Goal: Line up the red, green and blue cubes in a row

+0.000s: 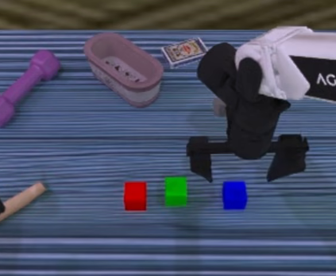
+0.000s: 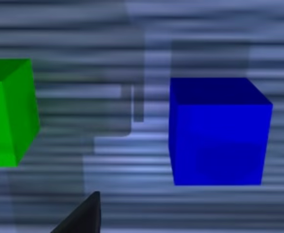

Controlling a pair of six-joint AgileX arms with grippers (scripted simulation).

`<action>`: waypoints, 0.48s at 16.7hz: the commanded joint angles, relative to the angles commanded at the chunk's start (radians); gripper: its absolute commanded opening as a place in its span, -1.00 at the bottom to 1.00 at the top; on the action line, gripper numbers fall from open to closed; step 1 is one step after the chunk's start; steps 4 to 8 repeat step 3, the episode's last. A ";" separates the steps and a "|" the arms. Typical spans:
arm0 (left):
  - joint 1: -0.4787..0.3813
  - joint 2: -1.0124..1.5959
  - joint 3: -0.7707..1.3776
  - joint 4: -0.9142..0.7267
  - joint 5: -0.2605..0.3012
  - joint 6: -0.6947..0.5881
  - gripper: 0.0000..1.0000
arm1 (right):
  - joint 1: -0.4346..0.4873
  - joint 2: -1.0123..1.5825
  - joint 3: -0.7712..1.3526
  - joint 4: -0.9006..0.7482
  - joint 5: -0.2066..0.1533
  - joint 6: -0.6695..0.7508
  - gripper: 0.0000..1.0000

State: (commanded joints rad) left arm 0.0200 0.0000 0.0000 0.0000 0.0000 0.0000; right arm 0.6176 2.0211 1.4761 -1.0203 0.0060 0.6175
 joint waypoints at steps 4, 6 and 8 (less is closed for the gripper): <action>0.000 0.000 0.000 0.000 0.000 0.000 1.00 | 0.001 -0.027 0.029 -0.044 -0.001 -0.002 1.00; 0.000 0.000 0.000 0.000 0.000 0.000 1.00 | 0.001 -0.027 0.029 -0.044 -0.001 -0.002 1.00; 0.000 0.000 0.000 0.000 0.000 0.000 1.00 | 0.001 -0.027 0.029 -0.044 -0.001 -0.002 1.00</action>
